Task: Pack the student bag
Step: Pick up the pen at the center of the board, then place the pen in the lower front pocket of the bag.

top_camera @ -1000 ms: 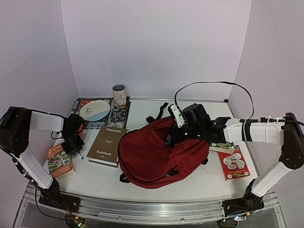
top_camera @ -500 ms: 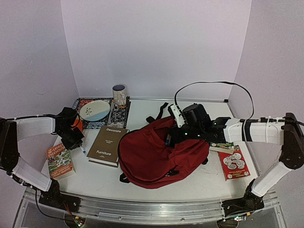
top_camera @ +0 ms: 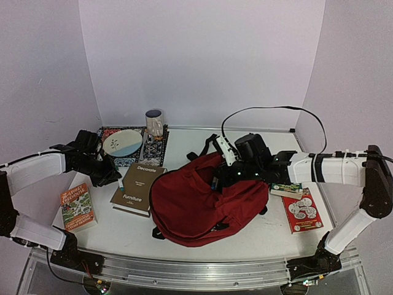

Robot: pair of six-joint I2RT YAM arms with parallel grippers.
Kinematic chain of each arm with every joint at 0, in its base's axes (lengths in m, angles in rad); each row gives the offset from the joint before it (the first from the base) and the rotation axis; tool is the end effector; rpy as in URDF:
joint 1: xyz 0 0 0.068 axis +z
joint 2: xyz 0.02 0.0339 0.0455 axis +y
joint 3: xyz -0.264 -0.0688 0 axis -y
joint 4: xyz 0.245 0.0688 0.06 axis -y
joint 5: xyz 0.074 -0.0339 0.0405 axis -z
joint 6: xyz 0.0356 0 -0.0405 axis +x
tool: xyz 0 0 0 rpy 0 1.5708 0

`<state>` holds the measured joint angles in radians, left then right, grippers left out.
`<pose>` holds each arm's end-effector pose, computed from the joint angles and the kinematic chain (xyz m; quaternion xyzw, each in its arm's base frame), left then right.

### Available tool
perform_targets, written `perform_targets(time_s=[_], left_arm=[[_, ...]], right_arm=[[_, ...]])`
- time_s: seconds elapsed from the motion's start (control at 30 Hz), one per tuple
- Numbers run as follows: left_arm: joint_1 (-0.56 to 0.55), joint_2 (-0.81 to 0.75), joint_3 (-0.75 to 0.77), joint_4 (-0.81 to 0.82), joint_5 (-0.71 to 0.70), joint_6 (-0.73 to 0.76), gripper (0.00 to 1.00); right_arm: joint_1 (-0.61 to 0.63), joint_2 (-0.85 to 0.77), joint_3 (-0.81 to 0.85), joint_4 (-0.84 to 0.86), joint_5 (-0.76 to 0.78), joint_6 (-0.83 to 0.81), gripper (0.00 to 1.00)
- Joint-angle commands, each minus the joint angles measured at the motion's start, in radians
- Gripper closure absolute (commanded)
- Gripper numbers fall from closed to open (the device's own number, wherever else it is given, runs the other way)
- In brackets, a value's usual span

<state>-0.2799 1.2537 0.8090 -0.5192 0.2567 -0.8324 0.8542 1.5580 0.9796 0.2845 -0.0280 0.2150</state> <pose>0.2344 -0.0768 0.2240 -0.2213 0.9210 -0.2602 0.1872 0.2353 0.2717 0.2620 -0.2602 0.7597 0.3133 0.5070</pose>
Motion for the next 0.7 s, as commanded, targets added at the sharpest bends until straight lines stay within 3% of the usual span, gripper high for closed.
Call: perform_targets(time_s=[0.0,0.67], left_arm=[[-0.135,0.035,0.112,0.068,0.099,0.046,0.97],[-0.492,0.363,0.345,0.152,0.213,0.146,0.97]], right_arm=[[0.018,0.014,0.072,0.045,-0.062,-0.014,1.00],[0.045,0.058,0.149,0.047,-0.077,-0.007,1.00]])
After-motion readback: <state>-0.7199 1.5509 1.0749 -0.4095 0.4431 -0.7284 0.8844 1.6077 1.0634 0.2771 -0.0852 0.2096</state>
